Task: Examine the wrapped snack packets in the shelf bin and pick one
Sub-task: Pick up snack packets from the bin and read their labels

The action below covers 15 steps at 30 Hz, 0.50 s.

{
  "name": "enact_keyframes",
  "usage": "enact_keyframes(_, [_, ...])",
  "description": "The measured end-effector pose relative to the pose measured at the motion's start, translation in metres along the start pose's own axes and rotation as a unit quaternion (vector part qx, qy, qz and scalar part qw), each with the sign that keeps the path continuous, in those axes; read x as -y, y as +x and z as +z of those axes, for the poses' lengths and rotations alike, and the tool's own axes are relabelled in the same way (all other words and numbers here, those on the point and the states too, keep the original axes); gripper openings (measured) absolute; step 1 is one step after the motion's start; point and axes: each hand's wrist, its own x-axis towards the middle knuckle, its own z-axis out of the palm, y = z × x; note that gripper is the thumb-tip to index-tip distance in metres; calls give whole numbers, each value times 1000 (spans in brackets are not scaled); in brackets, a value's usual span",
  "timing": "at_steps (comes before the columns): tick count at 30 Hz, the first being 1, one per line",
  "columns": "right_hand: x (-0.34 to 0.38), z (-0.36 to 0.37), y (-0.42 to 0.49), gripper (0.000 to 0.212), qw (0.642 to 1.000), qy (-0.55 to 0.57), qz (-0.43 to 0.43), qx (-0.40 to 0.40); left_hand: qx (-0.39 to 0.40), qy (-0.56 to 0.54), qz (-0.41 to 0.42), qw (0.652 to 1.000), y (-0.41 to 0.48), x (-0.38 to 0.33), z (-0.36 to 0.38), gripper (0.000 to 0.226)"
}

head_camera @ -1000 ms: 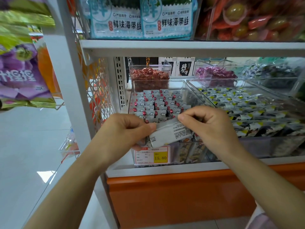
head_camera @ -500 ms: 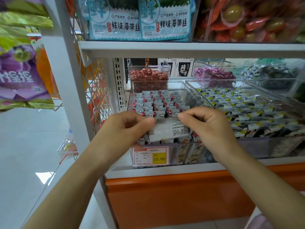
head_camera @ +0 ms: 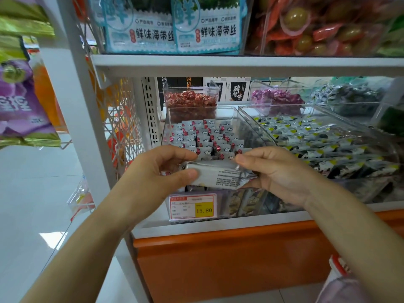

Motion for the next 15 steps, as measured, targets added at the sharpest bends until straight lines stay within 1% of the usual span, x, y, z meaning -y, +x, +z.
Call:
enact_keyframes(3, [-1, 1, 0, 25, 1000, -3, -9, -8, -6, 0, -3, 1000, 1, 1, 1, 33])
enact_keyframes(6, [-2, 1, 1, 27, 999, -8, -36, -15, -19, -23, -7, 1000, 3, 3, 4, 20])
enact_keyframes(8, [-1, 0, 1, 26, 998, 11, -63, 4, -35, -42, -8, 998, 4, 4, 6, 14])
enact_keyframes(9, [0, 1, 1, 28, 996, 26, -82, 20, -48, -47, -8, 998, 4, 5, 7, 13])
enact_keyframes(11, [1, 1, 0, 40, 992, 35, -116, 36, -74, -59, -9, 995, 6, 5, 9, 13])
enact_keyframes(13, [-2, 2, 1, 54, 988, -20, -149, 14, -86, -70, -8, 994, 7, 4, 11, 14])
enact_keyframes(15, [-5, 4, 2, 51, 977, -92, -187, -32, -92, -78, -4, 993, 8, 2, 15, 14])
